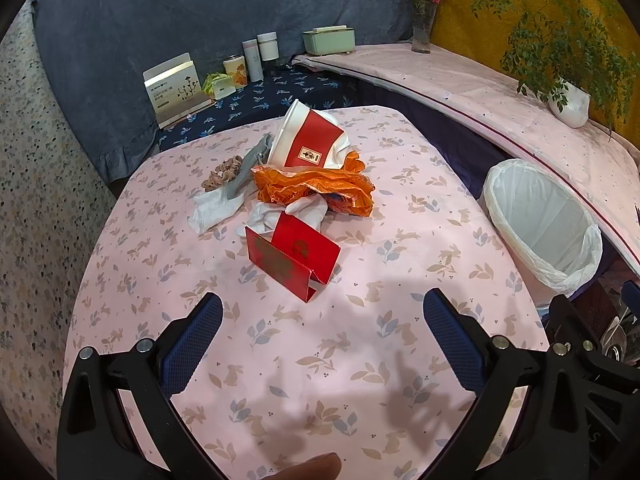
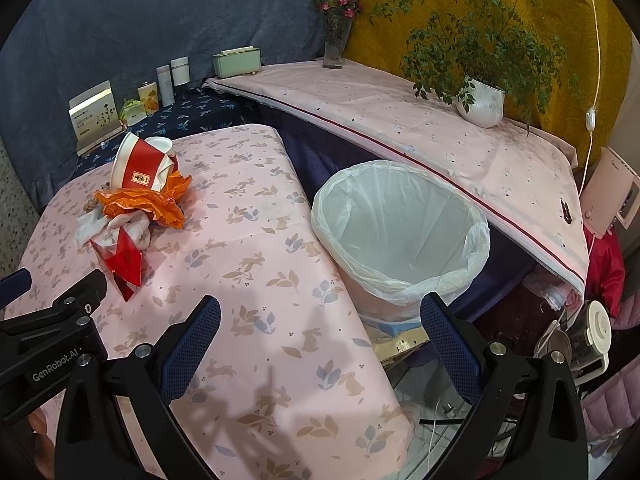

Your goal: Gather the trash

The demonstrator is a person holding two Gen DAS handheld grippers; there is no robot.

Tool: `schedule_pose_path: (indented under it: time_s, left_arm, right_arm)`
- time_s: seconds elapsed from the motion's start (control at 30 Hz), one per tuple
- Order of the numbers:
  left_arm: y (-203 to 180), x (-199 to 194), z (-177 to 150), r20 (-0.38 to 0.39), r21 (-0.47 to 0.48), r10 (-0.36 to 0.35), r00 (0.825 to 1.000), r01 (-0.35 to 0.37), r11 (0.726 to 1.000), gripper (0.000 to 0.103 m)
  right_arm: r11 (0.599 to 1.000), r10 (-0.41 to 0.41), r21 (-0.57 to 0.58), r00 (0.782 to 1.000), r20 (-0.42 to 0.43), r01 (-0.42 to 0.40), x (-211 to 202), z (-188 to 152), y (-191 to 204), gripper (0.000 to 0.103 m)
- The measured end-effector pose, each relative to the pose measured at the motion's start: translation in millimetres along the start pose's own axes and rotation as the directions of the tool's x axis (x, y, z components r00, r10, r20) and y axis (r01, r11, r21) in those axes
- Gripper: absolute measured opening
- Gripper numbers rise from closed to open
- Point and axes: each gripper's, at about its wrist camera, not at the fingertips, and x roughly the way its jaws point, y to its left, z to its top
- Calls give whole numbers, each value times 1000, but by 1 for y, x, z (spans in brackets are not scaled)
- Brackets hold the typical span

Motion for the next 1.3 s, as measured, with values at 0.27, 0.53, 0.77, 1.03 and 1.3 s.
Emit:
schedule_pose_path:
  time_s: [0.27,0.53,0.77,1.03,1.3]
  left_arm:
    - [1,2,0,-3,-2,-1,1000,1,1000,96]
    - [3,2,1,13,-4,2,1000,-2,1000,96]
    - [3,10,0,-1,-3,-13,1000,13,1000,96]
    - [-1,12,-2,-1,13,-27,1000,27,1000,96]
    - [0,17,-2,-12,8,-36,999,36,999,96]
  right_arm:
    - [1000,-6,2,1000,2,6,0,1,0,96]
    - [1000,-13,12,1000,3,13,2,3,0,96]
    - [1000,-23,14,1000,12,23,3,3,2,96]
    - [999,-30,18,999,10,30,4,2,2,96]
    - [999,-32,17,999,6,32,7,3,4,96]
